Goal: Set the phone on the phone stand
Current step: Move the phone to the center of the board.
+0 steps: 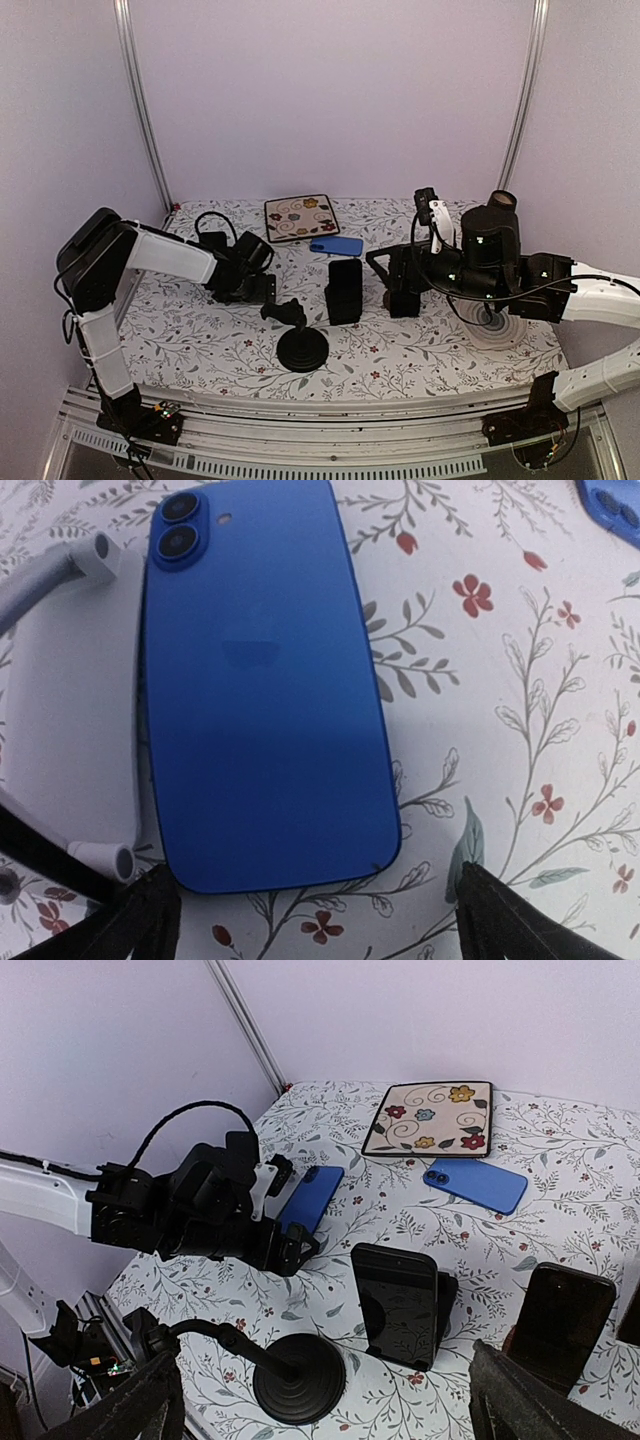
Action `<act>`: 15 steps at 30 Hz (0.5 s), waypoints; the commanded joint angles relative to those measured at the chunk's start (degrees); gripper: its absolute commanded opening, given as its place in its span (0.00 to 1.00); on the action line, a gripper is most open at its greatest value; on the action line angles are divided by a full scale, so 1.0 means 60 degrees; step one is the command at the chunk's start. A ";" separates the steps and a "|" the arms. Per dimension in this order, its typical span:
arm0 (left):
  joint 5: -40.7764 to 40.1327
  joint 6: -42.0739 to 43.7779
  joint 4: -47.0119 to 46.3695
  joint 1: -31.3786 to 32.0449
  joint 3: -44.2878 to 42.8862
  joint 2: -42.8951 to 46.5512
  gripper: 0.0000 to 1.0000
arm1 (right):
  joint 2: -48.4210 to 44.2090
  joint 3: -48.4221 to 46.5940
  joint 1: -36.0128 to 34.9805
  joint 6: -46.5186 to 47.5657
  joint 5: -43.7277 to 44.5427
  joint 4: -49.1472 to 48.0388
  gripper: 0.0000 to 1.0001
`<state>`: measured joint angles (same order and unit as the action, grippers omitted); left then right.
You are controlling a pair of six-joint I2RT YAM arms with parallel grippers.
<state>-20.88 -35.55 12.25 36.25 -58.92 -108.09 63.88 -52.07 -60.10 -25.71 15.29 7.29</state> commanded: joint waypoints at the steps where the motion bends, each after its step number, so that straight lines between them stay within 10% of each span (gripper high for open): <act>1: -0.0250 0.0160 0.0004 -0.0153 -0.0347 -0.0325 0.97 | -0.0010 0.0086 -0.0055 -0.0021 -0.0085 -0.0033 0.99; 15: -0.0265 0.0198 0.0142 -0.0011 -0.1008 -0.0950 0.97 | 0.0045 0.0052 -0.0056 -0.0007 -0.0146 -0.0032 0.99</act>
<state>-22.02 -35.11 12.73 36.10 -62.50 -110.83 63.88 -52.07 -60.10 -25.71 15.29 7.31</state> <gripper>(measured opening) 0.966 0.989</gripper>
